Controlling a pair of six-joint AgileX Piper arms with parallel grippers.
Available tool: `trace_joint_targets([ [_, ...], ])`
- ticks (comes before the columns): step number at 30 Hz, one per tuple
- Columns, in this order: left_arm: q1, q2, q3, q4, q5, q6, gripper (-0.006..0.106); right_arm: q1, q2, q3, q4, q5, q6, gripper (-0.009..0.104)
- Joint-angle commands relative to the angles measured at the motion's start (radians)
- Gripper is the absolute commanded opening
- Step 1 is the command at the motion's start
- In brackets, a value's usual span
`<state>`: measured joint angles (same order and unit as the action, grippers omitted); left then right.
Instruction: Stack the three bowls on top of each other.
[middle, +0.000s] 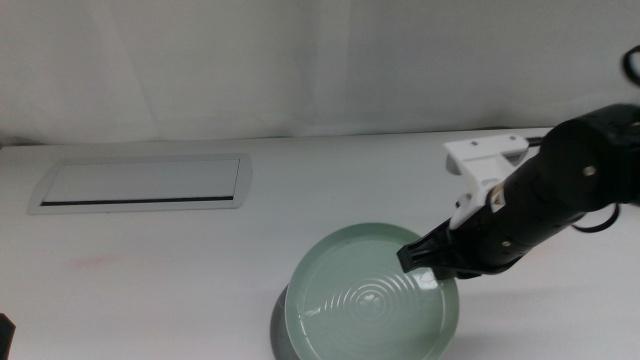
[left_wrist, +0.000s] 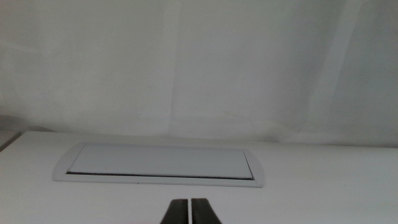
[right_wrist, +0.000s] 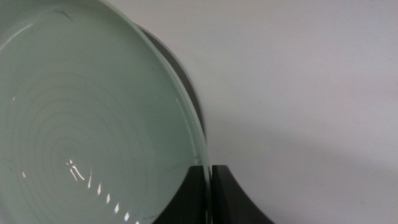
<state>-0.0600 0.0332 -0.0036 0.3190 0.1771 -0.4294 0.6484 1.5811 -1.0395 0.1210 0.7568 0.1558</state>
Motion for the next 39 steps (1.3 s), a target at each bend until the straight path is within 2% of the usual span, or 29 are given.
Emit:
trace_joint_targets([
  [1, 0.001, -0.005, 0.039, -0.002, -0.010, -0.005, -0.003, 0.011, 0.031, 0.004, 0.013, -0.035, -0.002, -0.003],
  [8, 0.001, -0.005, 0.039, -0.002, -0.010, -0.005, -0.003, 0.079, 0.115, 0.004, 0.013, -0.071, -0.004, -0.003],
  [21, 0.001, -0.005, 0.039, -0.002, -0.010, -0.005, -0.003, 0.081, 0.174, 0.004, 0.000, -0.126, 0.000, -0.003],
  [22, 0.001, -0.005, 0.039, -0.002, -0.010, -0.005, -0.003, 0.081, 0.174, 0.004, 0.002, -0.119, 0.000, 0.015],
  [24, 0.001, -0.005, 0.039, -0.002, -0.010, -0.005, -0.003, 0.081, 0.174, 0.004, 0.002, -0.119, 0.000, 0.037],
  [25, 0.001, -0.005, 0.039, -0.002, -0.010, -0.005, -0.003, 0.081, 0.172, 0.004, 0.002, -0.122, 0.000, 0.054],
  [26, 0.001, -0.005, 0.039, -0.002, -0.010, -0.005, -0.003, 0.081, 0.170, 0.004, 0.002, -0.125, 0.000, 0.095],
  [27, 0.001, -0.005, 0.039, -0.002, -0.010, -0.005, -0.003, 0.081, 0.170, 0.004, 0.002, -0.129, -0.002, 0.103],
  [32, 0.001, -0.005, 0.039, -0.002, -0.010, -0.005, -0.003, 0.081, 0.150, 0.002, -0.016, -0.143, -0.002, 0.103],
  [36, 0.001, -0.005, 0.039, -0.002, -0.010, -0.005, -0.003, 0.038, 0.105, -0.069, -0.135, -0.096, 0.019, 0.103],
  [39, 0.001, -0.005, 0.039, -0.002, -0.010, -0.005, -0.003, -0.066, 0.075, -0.135, -0.198, -0.050, 0.031, 0.103],
])
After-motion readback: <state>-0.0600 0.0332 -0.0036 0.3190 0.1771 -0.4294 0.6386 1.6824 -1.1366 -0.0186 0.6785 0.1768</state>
